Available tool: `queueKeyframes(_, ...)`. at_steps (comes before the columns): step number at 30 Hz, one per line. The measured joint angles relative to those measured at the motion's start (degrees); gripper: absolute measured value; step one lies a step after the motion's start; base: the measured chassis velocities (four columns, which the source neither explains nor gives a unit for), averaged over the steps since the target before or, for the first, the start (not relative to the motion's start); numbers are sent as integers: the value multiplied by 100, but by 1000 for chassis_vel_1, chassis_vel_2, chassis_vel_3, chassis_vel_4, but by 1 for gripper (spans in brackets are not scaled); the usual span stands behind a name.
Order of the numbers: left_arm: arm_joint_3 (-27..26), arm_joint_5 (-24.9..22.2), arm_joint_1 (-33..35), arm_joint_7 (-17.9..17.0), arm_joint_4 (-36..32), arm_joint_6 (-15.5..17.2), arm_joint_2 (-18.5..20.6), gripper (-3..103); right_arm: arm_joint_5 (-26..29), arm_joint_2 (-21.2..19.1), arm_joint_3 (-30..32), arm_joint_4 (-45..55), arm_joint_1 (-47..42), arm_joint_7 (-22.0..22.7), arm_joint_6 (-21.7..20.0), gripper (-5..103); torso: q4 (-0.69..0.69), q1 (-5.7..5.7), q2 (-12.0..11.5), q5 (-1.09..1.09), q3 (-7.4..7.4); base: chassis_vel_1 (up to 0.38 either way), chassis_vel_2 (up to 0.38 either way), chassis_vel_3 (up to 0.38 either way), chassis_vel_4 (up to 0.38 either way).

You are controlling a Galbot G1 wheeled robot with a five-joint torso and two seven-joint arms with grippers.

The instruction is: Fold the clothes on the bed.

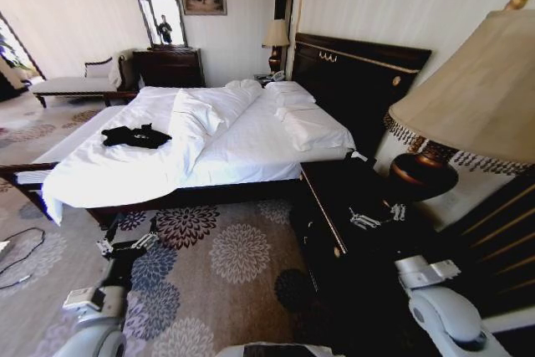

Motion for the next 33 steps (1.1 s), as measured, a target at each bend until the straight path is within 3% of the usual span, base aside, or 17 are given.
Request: queueKeyframes(33, 14, 53, -3, 50, 71, -81, -5, 100, -4, 43, -32, -110, 50, -5, 6, 100, -1, 0, 0, 0, 0, -48, 47, 50, -49)
